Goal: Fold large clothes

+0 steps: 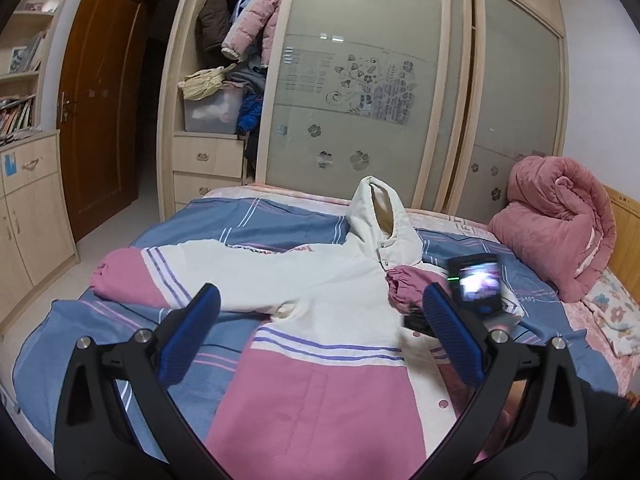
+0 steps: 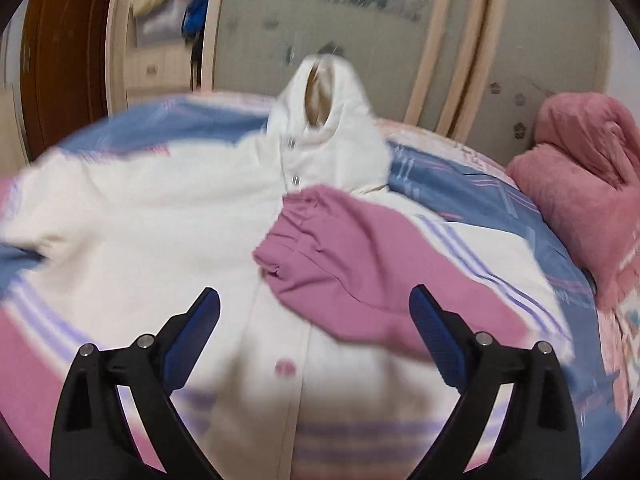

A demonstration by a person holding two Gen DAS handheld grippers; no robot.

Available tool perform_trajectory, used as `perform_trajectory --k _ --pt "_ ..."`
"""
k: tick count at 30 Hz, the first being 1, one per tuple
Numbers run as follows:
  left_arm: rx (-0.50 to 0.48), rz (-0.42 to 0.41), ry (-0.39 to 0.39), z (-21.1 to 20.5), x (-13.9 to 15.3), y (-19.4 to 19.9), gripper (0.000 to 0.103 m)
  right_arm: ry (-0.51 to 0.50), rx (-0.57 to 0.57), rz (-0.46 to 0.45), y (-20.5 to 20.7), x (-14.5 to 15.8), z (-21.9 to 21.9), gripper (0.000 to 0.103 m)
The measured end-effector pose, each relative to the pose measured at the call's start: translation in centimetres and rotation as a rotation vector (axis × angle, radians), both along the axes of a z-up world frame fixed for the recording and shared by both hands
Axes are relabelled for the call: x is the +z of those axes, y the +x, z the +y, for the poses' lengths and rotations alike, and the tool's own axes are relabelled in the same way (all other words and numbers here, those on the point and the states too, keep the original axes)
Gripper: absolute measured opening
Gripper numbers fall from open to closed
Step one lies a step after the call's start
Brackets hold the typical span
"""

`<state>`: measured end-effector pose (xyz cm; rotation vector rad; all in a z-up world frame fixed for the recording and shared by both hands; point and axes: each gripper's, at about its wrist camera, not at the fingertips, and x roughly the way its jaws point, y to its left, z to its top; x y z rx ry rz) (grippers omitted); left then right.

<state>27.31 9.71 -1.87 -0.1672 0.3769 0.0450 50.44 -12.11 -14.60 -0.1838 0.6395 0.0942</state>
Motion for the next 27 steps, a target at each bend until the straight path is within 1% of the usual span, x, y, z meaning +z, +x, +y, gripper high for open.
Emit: perform_trajectory --k 1,4,7,8,10,12,14,17,19,22,25,27 --pt "0.001 0.011 -0.009 -0.1 0.1 -0.1 0.101 0.008 -0.017 -0.029 -1.9 1.4 -0.3 0.102" --pt "0.001 0.063 -0.011 -0.7 0.2 -0.3 0.101 0.022 -0.081 -0.110 -8.5 5.7 -2.0 0.102" --pt "0.000 0.156 -0.007 -1.3 0.4 -0.4 0.101 0.086 -0.121 -0.127 -14.4 9.2 -4.4 0.102" --pt "-0.001 0.172 -0.008 -1.4 0.6 -0.7 0.101 0.103 -0.138 -0.132 -16.2 9.9 -5.1 0.102" --pt "-0.007 0.175 -0.024 -1.3 1.1 -1.9 0.101 0.112 -0.181 -0.123 -19.5 11.1 -6.1 0.102" --pt "-0.013 0.149 -0.039 -1.0 2.0 -3.7 0.101 0.121 -0.201 -0.101 -21.9 11.7 -6.7 0.102" --pt "-0.029 0.129 -0.037 -1.0 2.8 -5.3 0.101 0.121 -0.216 -0.085 -24.4 12.2 -6.7 0.102" --pt "-0.053 0.125 -0.040 -1.1 3.7 -7.8 0.101 0.106 -0.209 -0.093 -27.6 12.9 -6.0 0.102" --pt "-0.089 0.138 -0.022 -1.4 4.0 -9.3 0.101 0.102 -0.204 -0.102 -29.1 13.3 -5.5 0.102" --pt "-0.136 0.139 -0.024 -1.6 4.1 -11.0 0.101 0.113 -0.201 -0.102 -30.9 13.7 -5.0 0.102" --pt "-0.150 0.131 -0.002 -1.5 4.1 -12.3 0.101 0.134 -0.197 -0.097 -32.3 14.0 -4.8 0.102" --pt "-0.147 0.142 0.014 -1.2 3.9 -12.7 0.101 0.138 -0.203 -0.101 -33.4 14.1 -4.7 0.102"
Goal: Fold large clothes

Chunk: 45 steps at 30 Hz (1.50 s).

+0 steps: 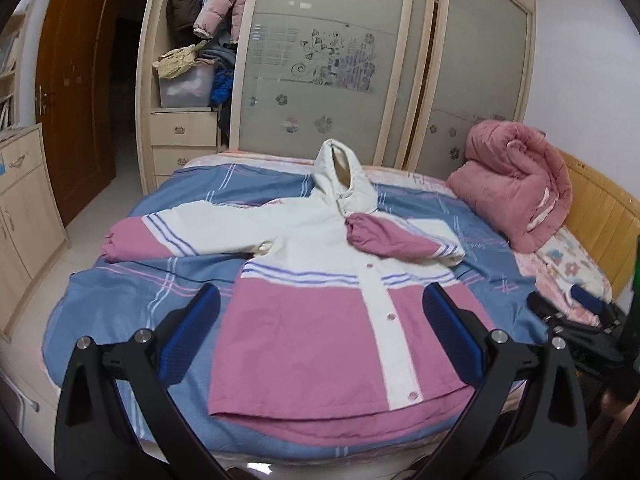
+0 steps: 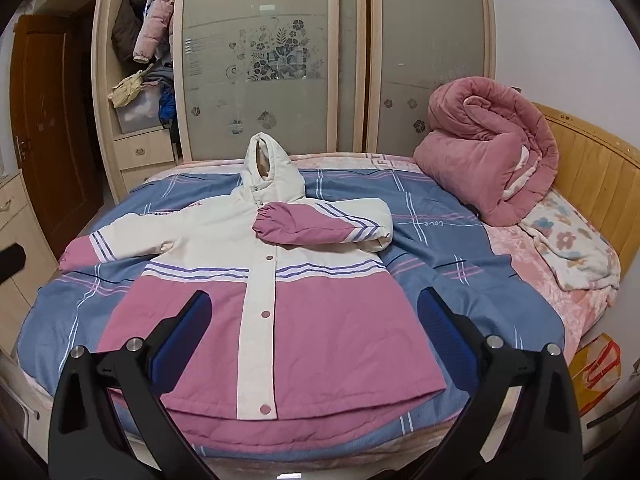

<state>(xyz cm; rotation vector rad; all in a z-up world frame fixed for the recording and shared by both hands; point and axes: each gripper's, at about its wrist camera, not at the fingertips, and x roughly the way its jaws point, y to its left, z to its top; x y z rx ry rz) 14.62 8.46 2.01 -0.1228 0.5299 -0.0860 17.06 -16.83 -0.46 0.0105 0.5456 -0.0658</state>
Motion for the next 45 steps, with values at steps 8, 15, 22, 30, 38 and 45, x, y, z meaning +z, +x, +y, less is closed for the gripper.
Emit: perform_trajectory --k 8,15,22,30,38,45 --pt "0.010 0.035 0.031 0.7 -0.7 -0.4 0.101 0.015 0.012 -0.005 -1.6 0.3 0.7 0.102" --pt "-0.020 0.050 0.070 0.4 -0.8 -1.4 0.101 0.006 0.019 -0.018 -2.7 0.7 1.5 0.102" --pt "0.007 0.044 0.103 0.6 -0.5 -3.3 0.101 0.019 0.031 -0.029 -4.0 1.1 1.3 0.102" --pt "0.045 0.051 0.140 -0.2 -0.3 -5.2 0.101 0.064 0.077 -0.018 -5.6 0.9 0.1 0.102" --pt "0.046 0.046 0.184 -3.5 0.7 -6.9 0.101 0.111 0.151 0.000 -5.3 1.0 -1.6 0.102" --pt "-0.036 0.048 0.178 -6.5 0.5 -6.4 0.101 0.090 0.175 -0.008 -4.3 1.2 -3.2 0.102"
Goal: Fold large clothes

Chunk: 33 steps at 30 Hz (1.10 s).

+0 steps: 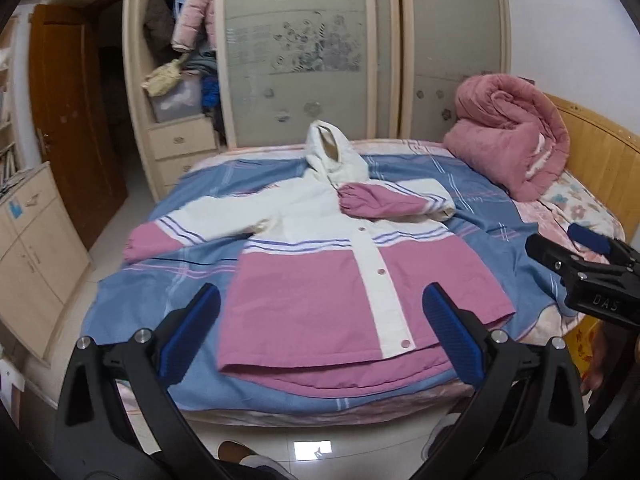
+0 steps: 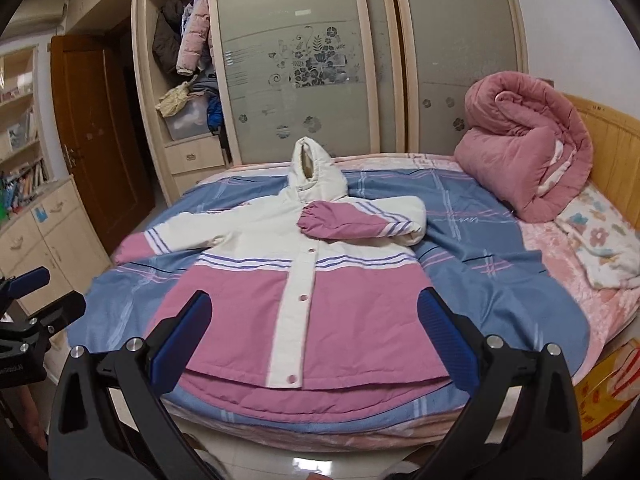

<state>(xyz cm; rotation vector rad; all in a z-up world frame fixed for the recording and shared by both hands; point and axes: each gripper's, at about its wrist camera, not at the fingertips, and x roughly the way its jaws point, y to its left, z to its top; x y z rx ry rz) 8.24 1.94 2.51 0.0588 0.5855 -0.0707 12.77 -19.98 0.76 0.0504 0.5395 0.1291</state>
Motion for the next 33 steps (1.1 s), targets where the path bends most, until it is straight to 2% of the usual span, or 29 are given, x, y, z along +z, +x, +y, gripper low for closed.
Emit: perform_trajectory --k 3,8,13,16,20,24,27,30,33 --pt "0.011 0.014 0.017 -0.5 -0.5 2.1 0.101 -0.020 -0.015 0.007 1.0 -0.4 -0.8 0.102" --pt "0.056 0.014 0.000 -0.2 -0.1 5.0 0.101 -0.041 -0.049 0.026 3.6 -0.7 -1.5 0.102" --pt "0.064 0.003 -0.007 -0.6 0.0 7.1 0.101 -0.053 -0.012 -0.003 5.3 0.1 -1.6 0.102" --pt "0.059 0.038 -0.052 -0.7 -0.8 8.6 0.101 -0.082 0.052 0.021 6.5 0.2 -1.6 0.102" --pt "0.044 0.091 -0.160 -0.5 -1.8 11.5 0.101 -0.106 0.056 0.017 7.2 -0.2 -2.6 0.102" --pt "0.024 0.205 -0.236 -1.3 -4.3 17.5 0.101 -0.184 0.064 0.042 7.4 -1.2 -3.2 0.102" --pt "-0.012 0.246 -0.265 -2.7 -6.4 22.6 0.101 -0.168 0.100 0.069 8.0 -1.8 -4.2 0.102" --pt "-0.028 0.286 -0.259 -4.4 -8.6 28.0 0.101 -0.150 0.112 0.093 9.0 -2.0 -5.5 0.102" --pt "-0.080 0.338 -0.307 -6.0 -11.2 34.4 0.101 -0.100 0.109 0.110 10.0 -2.4 -7.2 0.102"
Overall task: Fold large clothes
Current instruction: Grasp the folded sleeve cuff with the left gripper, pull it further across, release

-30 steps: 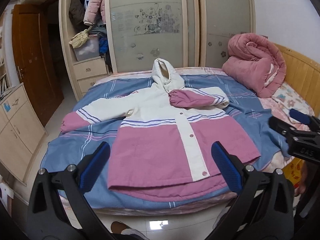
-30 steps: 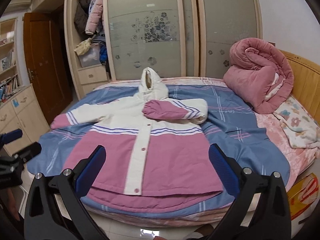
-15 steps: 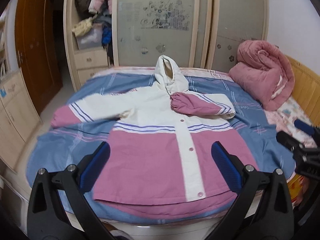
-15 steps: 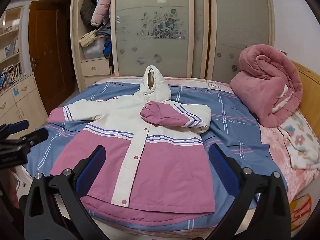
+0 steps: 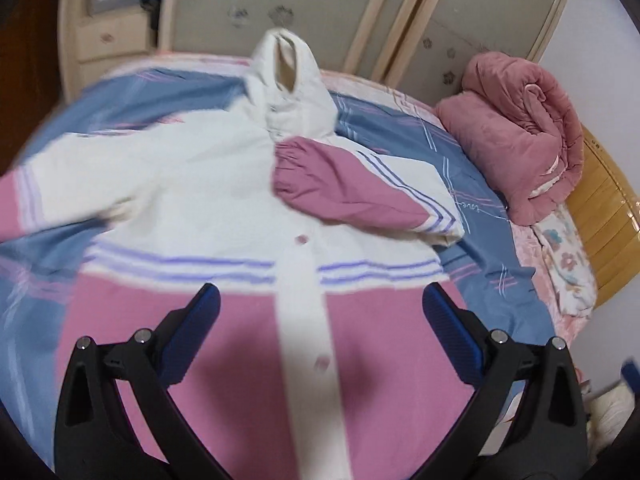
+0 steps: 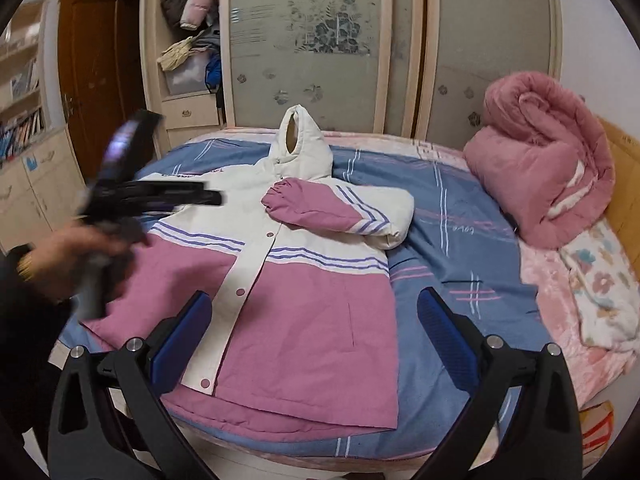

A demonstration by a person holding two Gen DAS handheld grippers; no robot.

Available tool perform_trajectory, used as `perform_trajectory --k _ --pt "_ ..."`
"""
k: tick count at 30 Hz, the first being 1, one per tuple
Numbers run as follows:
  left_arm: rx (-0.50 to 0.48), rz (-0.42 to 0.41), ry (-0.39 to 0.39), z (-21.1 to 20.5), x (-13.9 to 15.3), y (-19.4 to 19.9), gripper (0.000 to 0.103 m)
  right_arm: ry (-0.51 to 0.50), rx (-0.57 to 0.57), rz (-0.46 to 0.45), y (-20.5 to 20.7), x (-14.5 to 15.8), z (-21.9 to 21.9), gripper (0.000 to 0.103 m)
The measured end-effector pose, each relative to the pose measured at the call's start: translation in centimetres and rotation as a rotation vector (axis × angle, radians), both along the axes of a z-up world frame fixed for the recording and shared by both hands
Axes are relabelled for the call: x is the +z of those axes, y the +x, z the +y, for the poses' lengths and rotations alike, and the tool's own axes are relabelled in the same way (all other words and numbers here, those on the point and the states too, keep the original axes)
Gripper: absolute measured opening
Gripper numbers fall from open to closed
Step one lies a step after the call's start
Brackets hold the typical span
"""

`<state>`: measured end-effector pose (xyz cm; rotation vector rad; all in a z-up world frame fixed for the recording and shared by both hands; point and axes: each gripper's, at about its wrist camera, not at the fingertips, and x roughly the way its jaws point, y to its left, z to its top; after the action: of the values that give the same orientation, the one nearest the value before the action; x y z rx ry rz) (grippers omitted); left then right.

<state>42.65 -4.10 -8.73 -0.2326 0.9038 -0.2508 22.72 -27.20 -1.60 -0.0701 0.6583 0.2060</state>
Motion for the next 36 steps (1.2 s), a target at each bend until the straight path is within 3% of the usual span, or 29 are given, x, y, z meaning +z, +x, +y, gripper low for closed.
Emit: perform_trajectory --k 5,10,15,17,18,19,24,28,32,36 --pt "0.007 0.014 0.034 -1.6 -3.6 8.3 0.101 0.059 -0.026 0.044 1.7 -1.0 -3.1 0.102" --pt "0.041 0.021 0.165 -2.8 -6.7 15.5 0.101 0.104 -0.065 0.067 3.1 -1.8 -5.4 0.102" --pt "0.037 0.053 0.245 -4.0 -9.5 20.8 0.092 0.111 -0.068 0.076 3.6 -2.3 -6.4 0.102" --pt "0.037 0.063 0.264 -4.5 -10.6 22.4 0.080 0.112 -0.075 0.081 3.9 -2.5 -6.8 0.102" --pt "0.037 0.091 0.258 -4.8 -11.4 23.3 0.054 0.112 -0.079 0.083 4.0 -2.5 -7.0 0.102" --pt "0.054 0.107 0.274 -4.9 -11.6 23.3 0.034 0.112 -0.085 0.084 4.1 -2.6 -7.3 0.102" --pt "0.045 0.087 0.334 -5.0 -10.2 22.7 0.028 0.131 -0.111 0.072 4.5 -2.3 -7.6 0.102" --pt "0.049 0.036 0.298 -2.1 -6.5 20.6 0.026 0.128 -0.089 0.066 4.5 -2.1 -6.9 0.102" --pt "0.078 -0.043 0.371 1.4 -3.5 18.8 0.025 0.117 -0.080 0.077 4.8 -2.2 -6.5 0.102" --pt "0.132 -0.038 0.474 5.2 -4.6 18.4 0.026 0.110 -0.075 0.080 4.6 -2.2 -6.1 0.102"
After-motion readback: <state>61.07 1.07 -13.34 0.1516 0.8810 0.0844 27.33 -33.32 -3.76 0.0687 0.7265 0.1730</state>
